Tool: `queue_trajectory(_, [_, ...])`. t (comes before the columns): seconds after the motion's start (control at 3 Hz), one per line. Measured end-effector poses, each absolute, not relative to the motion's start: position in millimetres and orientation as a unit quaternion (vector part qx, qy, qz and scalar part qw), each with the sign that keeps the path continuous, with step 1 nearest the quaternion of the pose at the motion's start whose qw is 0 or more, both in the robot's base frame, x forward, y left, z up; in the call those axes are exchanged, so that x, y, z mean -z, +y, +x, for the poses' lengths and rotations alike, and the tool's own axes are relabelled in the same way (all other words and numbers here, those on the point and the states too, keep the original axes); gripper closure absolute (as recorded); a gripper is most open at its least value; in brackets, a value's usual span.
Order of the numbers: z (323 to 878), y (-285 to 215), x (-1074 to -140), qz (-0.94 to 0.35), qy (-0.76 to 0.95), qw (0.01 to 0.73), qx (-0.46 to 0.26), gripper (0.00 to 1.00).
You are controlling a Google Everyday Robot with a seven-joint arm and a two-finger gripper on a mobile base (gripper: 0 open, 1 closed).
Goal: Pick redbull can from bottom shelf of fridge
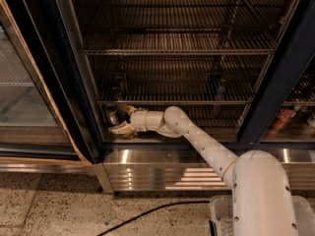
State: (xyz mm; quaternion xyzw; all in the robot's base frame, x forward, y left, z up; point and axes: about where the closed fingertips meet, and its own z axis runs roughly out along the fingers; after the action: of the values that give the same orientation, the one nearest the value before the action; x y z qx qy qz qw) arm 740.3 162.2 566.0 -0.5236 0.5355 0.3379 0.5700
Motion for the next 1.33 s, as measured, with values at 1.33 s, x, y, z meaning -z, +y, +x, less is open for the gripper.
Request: queue_trajectory(1.33, [743.7,171.8,-562.8,-0.53,0.533,0.563,-0.343,0.33])
